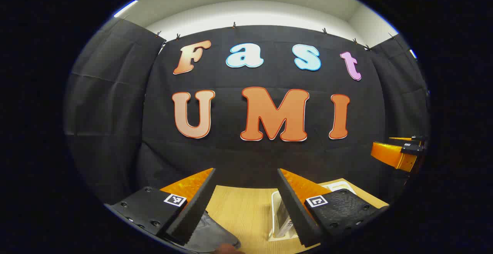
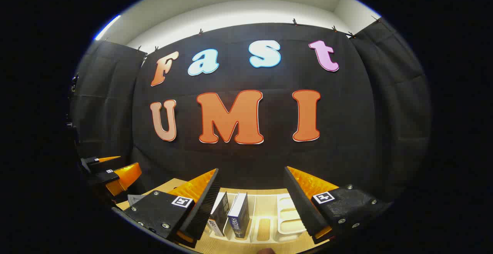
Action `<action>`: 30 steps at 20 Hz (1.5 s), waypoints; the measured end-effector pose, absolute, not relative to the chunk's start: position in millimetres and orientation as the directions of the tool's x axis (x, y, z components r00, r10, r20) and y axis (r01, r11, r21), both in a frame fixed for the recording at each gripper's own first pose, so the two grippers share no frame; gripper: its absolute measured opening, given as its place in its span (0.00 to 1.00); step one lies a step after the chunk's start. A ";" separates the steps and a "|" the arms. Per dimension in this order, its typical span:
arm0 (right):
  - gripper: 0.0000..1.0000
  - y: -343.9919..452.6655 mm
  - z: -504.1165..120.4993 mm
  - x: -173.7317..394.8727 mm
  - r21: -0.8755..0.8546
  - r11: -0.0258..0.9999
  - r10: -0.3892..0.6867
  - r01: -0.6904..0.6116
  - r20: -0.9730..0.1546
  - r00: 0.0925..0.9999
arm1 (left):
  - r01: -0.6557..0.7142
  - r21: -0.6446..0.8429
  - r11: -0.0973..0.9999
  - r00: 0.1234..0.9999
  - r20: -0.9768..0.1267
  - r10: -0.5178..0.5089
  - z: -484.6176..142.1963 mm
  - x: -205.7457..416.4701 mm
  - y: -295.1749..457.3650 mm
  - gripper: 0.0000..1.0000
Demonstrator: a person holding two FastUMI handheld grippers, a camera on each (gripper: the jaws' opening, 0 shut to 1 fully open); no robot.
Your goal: Open the schoolbag, grab two books from the bookshelf and put them into the schoolbag.
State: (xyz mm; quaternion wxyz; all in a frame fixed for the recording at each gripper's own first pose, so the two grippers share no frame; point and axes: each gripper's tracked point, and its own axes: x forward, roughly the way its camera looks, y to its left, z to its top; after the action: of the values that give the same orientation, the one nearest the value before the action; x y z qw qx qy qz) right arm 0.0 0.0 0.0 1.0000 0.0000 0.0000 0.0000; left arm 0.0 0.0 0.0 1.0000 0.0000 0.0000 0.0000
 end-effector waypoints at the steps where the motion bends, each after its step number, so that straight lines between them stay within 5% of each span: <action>1: 0.97 1.9 -2.8 2.8 0.008 1.000 0.012 -0.012 -0.002 1.000 | 0.005 0.000 1.000 1.000 -0.008 -0.005 -3.8 2.7 -3.7 0.97; 14: 0.97 40.0 -33.3 14.4 -0.028 0.999 -0.046 0.045 -0.056 0.997 | 0.083 0.019 0.996 0.996 -0.026 -0.083 -18.7 26.6 18.3 0.97; 30: 0.97 43.9 -36.9 17.8 -0.046 0.998 -0.049 0.046 -0.073 0.996 | 0.047 0.087 0.995 0.998 -0.048 -0.043 -32.4 34.4 38.9 0.96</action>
State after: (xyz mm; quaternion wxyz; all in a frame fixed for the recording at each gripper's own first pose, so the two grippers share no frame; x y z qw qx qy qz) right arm 17.8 43.9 -36.9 0.9988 -0.0219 0.0370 -0.0239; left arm 34.4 38.9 -32.4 0.9985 0.0443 0.0232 -0.0224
